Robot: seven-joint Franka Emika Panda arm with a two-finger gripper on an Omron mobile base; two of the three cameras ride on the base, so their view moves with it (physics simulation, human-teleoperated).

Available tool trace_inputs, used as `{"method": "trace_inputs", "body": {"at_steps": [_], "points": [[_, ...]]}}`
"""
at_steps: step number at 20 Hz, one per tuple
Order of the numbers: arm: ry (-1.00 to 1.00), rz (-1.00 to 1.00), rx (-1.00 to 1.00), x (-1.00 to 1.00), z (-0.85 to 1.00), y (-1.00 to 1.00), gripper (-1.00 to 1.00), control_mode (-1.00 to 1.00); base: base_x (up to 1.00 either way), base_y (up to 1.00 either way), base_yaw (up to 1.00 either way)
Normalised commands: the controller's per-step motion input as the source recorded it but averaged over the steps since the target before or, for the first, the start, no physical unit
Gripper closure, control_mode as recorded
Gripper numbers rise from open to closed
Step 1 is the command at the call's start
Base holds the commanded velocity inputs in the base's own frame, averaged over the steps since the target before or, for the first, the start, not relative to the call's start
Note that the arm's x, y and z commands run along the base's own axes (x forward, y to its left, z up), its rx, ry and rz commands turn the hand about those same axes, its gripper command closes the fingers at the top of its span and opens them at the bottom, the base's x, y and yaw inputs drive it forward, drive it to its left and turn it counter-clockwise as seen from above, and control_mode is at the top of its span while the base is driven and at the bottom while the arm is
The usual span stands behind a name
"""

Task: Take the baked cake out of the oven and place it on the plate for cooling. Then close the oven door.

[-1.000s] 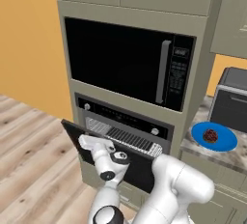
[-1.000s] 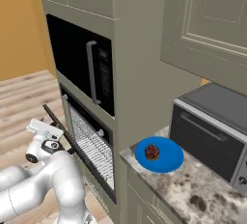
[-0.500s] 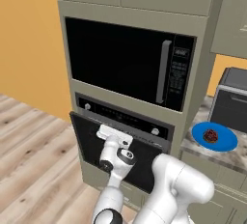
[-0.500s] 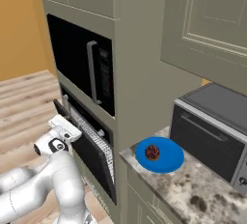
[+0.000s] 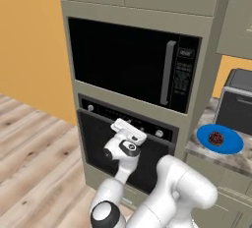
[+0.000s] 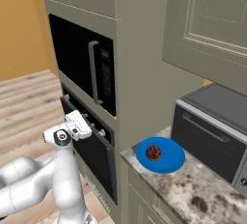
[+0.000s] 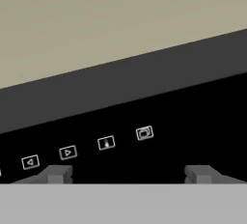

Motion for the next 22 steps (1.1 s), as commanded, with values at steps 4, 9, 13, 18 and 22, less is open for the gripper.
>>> {"method": "trace_inputs", "body": {"at_steps": [4,9,13,18,22], "points": [[-0.19,-0.31,-0.16,0.32,-0.53,0.29,-1.0,-1.0,0.0,0.0,0.0],[-0.15,-0.21,-0.1,0.02,-0.29,0.14,-1.0,-1.0,0.0,0.0,0.0],[-0.15,-0.01,-0.06,-0.55,-0.02,0.08,-1.0,-1.0,0.0,0.0,0.0],[-0.02,-0.04,-0.06,-0.2,-0.68,-0.02,-1.0,-1.0,0.0,0.0,0.0],[0.0,-0.09,0.0,0.34,-1.0,-0.2,-1.0,-1.0,0.0,0.0,0.0]]}}
